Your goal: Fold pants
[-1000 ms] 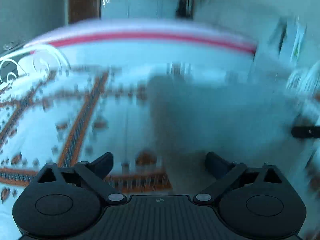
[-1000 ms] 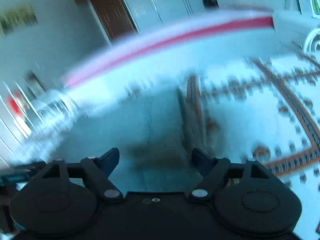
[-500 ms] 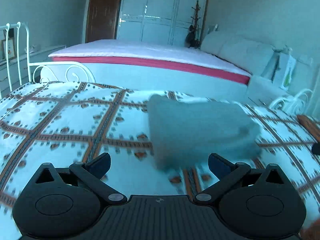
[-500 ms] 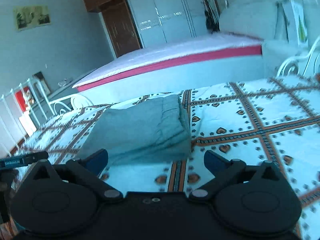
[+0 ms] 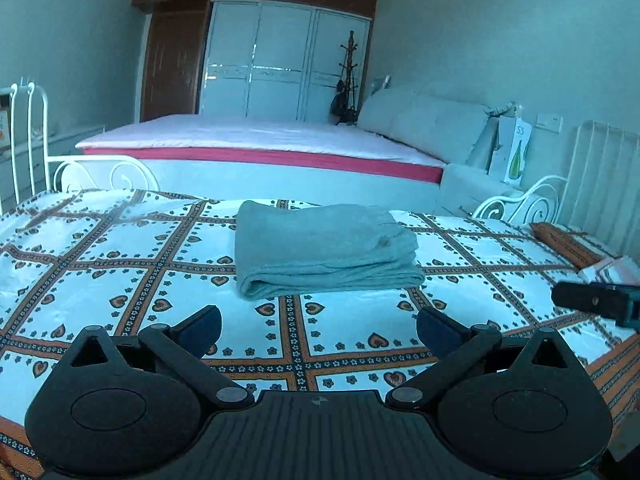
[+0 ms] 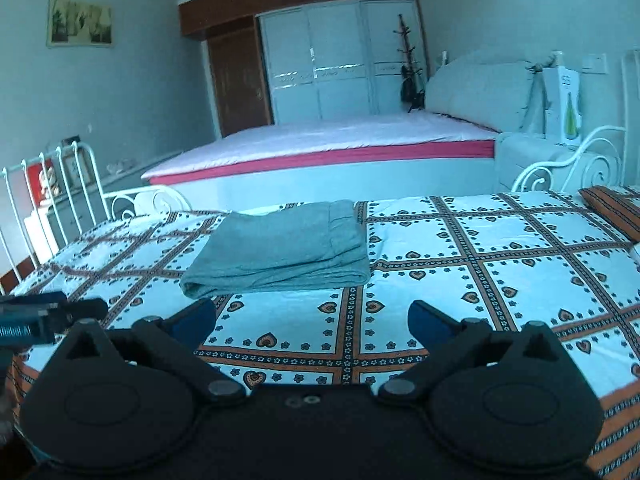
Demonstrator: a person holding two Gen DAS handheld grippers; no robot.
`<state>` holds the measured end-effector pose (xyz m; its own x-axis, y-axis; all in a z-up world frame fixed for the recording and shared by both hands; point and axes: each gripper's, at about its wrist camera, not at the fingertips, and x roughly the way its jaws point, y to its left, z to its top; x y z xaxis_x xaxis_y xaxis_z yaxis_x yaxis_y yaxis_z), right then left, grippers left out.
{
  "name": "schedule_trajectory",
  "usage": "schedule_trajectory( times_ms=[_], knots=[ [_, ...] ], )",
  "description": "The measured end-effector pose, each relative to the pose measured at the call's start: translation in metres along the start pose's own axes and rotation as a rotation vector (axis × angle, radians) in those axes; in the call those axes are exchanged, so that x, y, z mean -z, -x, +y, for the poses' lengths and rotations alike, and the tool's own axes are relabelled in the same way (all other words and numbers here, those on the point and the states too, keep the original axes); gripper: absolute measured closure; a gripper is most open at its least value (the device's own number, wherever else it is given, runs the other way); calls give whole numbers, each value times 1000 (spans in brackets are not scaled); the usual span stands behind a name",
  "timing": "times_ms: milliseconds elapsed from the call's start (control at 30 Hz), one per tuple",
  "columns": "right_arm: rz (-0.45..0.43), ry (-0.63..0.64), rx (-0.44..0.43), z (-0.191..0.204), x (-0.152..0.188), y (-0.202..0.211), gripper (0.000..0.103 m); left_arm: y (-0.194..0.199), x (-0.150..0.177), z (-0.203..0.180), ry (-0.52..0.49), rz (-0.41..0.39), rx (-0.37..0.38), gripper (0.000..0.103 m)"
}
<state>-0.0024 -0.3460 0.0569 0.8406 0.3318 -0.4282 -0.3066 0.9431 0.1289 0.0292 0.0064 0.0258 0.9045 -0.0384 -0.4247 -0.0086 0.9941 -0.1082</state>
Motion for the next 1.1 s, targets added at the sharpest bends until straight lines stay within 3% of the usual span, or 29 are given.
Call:
schedule_trajectory(
  times_ms=[133, 533, 1100],
  knots=[
    [-17, 47, 17, 6, 2, -2, 6, 4, -2, -3, -25, -21, -24, 0],
    [0, 107, -12, 23, 5, -14, 6, 1, -1, 1, 17, -21, 5, 0],
    [9, 15, -5, 13, 2, -15, 6, 1, 1, -13, -34, -17, 15, 0]
  ],
)
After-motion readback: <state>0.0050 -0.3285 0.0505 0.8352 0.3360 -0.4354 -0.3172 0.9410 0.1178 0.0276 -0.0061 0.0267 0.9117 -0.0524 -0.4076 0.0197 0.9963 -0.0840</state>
